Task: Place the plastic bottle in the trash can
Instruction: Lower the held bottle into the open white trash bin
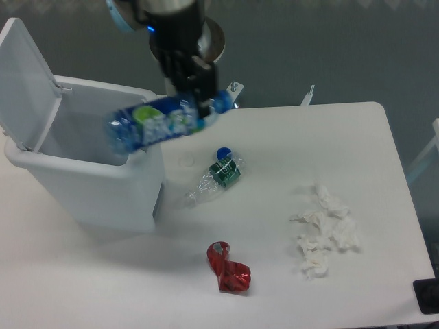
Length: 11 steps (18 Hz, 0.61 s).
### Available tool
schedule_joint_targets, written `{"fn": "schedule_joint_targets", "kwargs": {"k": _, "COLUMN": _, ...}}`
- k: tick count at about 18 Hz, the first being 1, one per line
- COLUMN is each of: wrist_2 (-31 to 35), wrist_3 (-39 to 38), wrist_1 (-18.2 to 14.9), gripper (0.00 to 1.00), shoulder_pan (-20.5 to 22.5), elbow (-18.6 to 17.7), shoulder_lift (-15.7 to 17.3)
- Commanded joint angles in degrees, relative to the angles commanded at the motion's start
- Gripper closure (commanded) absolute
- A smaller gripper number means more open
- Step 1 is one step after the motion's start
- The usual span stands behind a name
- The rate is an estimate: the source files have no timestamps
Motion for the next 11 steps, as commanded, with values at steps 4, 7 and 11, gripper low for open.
{"fn": "schedule_joint_targets", "kwargs": {"k": 4, "wrist_2": -3.9, "wrist_3": -8.8, "wrist_1": 1.1, "gripper": 0.4, "shoulder_pan": -3.9, "elbow": -0.1, "shoulder_lift": -1.8}}
{"fn": "schedule_joint_targets", "kwargs": {"k": 7, "wrist_2": -6.1, "wrist_3": -13.5, "wrist_1": 2.5, "gripper": 0.4, "shoulder_pan": -6.2, "elbow": -0.1, "shoulder_lift": -3.3}}
{"fn": "schedule_joint_targets", "kwargs": {"k": 11, "wrist_2": -8.7, "wrist_3": -19.7, "wrist_1": 6.8, "gripper": 0.4, "shoulder_pan": -8.6, "elbow": -0.7, "shoulder_lift": -6.0}}
